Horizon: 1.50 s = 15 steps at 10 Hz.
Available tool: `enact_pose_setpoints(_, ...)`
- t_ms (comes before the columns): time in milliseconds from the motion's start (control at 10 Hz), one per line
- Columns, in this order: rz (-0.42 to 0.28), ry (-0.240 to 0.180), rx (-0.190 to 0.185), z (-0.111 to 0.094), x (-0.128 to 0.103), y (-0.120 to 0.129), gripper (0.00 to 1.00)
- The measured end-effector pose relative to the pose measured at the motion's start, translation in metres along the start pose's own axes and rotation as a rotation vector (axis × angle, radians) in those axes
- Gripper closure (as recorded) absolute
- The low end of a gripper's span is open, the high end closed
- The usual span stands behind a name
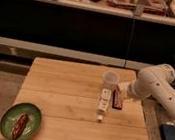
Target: Stand the bottle upright
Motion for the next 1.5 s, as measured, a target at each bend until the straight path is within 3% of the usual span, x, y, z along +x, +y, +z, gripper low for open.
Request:
enact_pose_setpoints(200,0.040,-0.016,0.031,-0.001,-0.012,-0.013,0.51)
enact_pose_setpoints(300,0.061,-0.033,0.028,0.001,-0.017,-0.018,0.51)
enact_pose_setpoints(800,0.086,-0.178,-0.029,0.021,-0.052,-0.046,0.51)
enact_pose_setpoints(1100,0.098,-0.242,0.008,0.023,-0.071,-0.077,0.51)
enact_pose_setpoints(1200,0.100,-0.259,0.037,0.024,-0.075,-0.089,0.51)
enact_pose_setpoints(1500,0.103,-0.263,0.047,0.024,-0.076,-0.092,0.51)
